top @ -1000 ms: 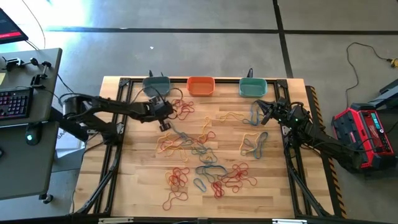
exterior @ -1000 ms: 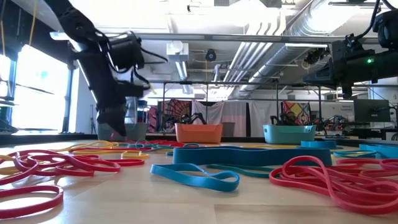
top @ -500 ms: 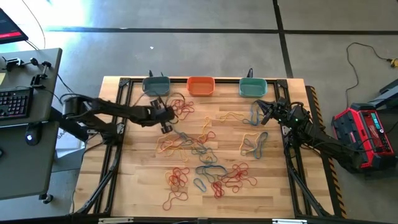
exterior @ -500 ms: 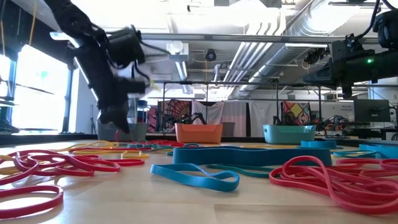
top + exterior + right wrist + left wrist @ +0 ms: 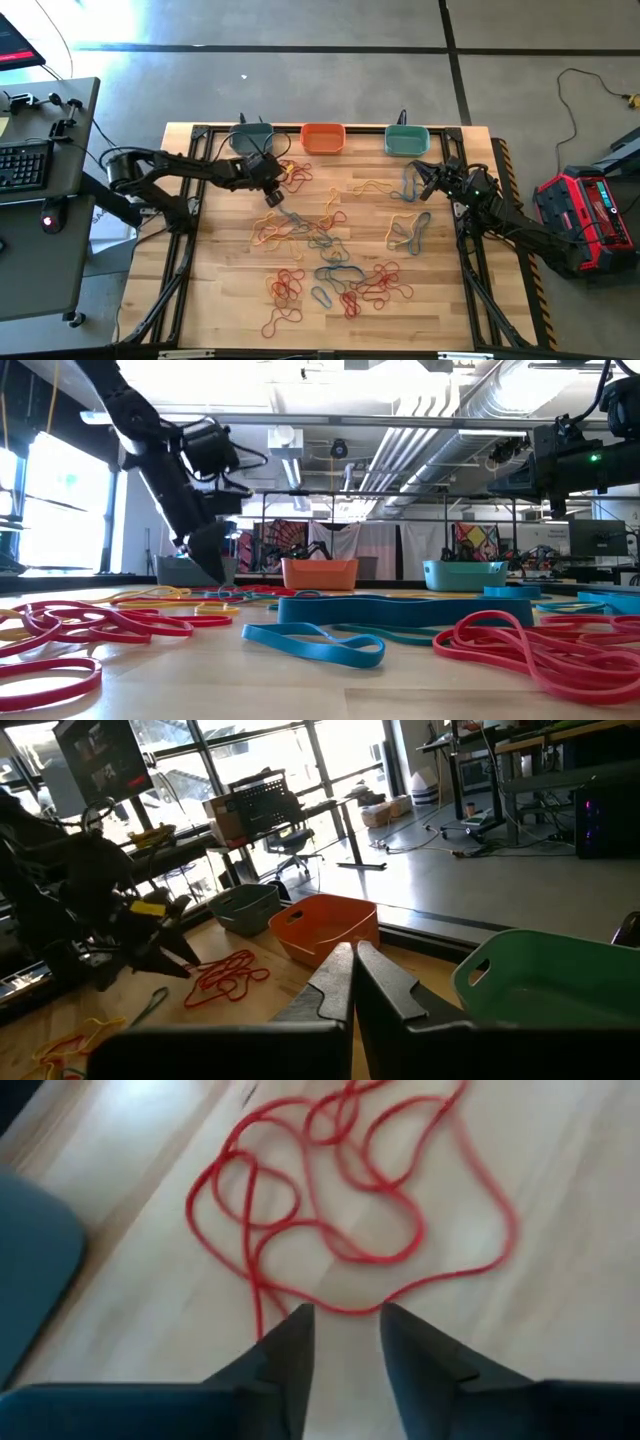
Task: Sort rubber bands into baskets
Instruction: Put the red rubber band into the blue bin
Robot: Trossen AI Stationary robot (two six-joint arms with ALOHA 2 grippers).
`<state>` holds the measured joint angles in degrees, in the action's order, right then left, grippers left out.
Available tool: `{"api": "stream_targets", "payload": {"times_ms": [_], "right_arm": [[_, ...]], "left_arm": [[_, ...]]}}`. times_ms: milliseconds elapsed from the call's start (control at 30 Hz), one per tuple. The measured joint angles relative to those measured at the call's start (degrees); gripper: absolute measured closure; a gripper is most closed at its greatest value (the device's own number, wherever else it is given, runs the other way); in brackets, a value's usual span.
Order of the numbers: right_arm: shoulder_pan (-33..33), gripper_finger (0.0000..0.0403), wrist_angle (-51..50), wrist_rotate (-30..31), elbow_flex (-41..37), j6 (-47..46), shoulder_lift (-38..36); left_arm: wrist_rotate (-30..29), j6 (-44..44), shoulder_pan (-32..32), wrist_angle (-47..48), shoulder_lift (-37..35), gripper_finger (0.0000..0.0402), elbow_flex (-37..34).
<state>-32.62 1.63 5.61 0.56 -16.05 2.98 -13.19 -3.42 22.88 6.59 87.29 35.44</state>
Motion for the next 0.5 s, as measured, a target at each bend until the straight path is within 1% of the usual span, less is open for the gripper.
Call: {"api": "stream_targets", "payload": {"times_ms": [167, 300, 367, 500], "right_arm": [[0.0, 0.0402, 0.0, 0.0, 0.0, 0.0, 0.0], [0.0, 0.0402, 0.0, 0.0, 0.0, 0.0, 0.0], [0.0, 0.0402, 0.0, 0.0, 0.0, 0.0, 0.0], [0.0, 0.0402, 0.0, 0.0, 0.0, 0.0, 0.0]], "left_arm": [[-4.8, 0.1, 0.4, -1.2, 3.1, 0.0253, 0.0], [-9.3, 1.6, 0.3, -1.6, 4.1, 0.0246, 0.2], [-9.7, 3.0, 0.3, -1.4, 4.3, 0.0246, 0.2], [-7.4, 6.8, 0.4, -0.8, 4.3, 0.0253, 0.2]]}}
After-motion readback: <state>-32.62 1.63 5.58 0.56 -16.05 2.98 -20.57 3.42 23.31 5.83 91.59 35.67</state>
